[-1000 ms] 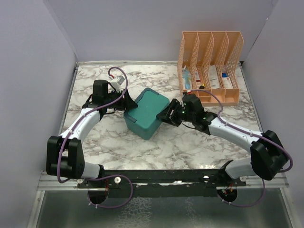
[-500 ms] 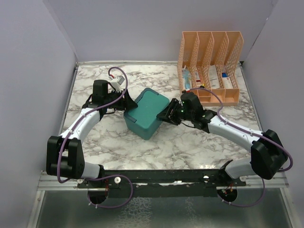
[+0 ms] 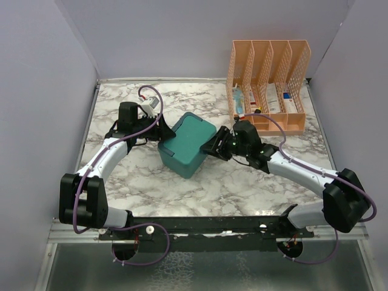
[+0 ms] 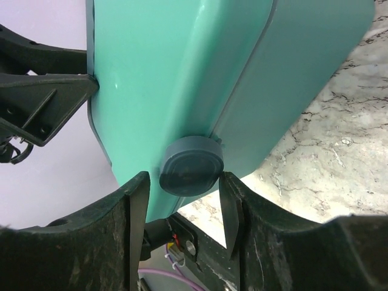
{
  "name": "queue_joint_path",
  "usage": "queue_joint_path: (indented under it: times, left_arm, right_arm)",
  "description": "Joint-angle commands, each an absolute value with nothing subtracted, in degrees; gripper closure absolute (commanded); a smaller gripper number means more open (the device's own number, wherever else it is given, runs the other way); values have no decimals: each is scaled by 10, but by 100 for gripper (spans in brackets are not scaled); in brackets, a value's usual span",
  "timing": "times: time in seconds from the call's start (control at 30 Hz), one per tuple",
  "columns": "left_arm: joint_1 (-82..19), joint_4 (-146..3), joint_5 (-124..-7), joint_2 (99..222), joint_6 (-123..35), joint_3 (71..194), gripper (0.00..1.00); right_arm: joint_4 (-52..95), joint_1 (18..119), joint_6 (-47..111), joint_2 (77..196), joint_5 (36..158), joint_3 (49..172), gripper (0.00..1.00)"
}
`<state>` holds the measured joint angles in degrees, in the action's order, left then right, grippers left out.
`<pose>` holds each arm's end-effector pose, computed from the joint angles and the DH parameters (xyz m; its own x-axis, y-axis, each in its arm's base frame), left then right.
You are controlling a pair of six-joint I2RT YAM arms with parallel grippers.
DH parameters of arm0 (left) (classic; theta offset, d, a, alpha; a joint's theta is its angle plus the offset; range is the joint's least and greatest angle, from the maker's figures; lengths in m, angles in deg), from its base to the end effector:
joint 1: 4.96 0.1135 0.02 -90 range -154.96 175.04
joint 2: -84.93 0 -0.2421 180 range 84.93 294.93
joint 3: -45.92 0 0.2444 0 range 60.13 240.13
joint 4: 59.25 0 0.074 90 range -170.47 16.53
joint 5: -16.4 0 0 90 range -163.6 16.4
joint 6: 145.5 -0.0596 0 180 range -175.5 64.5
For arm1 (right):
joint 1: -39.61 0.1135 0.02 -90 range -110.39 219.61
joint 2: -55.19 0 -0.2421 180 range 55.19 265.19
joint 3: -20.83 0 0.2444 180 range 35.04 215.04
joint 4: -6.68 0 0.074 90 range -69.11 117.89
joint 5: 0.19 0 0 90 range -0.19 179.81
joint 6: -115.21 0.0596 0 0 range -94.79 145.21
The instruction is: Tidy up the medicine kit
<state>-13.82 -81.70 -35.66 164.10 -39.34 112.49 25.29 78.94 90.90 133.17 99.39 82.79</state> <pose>0.3027 -0.0843 0.2285 -0.7172 -0.1103 -0.6880 0.4364 0.6986 -0.5670 0.2364 0.2065 0.2074 -0.8470 0.4677 -0.2526 0.0997 0.6065 0.7888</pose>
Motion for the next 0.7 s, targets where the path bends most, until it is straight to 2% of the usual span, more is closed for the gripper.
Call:
queue_joint_path:
  times: [0.0, 0.3, 0.67]
  left_arm:
    - [-143, -863, -379, 1645, -413, 1102, 49]
    - [-143, -864, -379, 1644, -413, 1101, 49]
    - [-143, -864, -379, 1643, -413, 1101, 49]
  right_arm:
    - [188, 793, 915, 1305, 965, 815, 50]
    - [196, 793, 945, 1295, 937, 791, 53]
    - [195, 793, 948, 1308, 938, 791, 69]
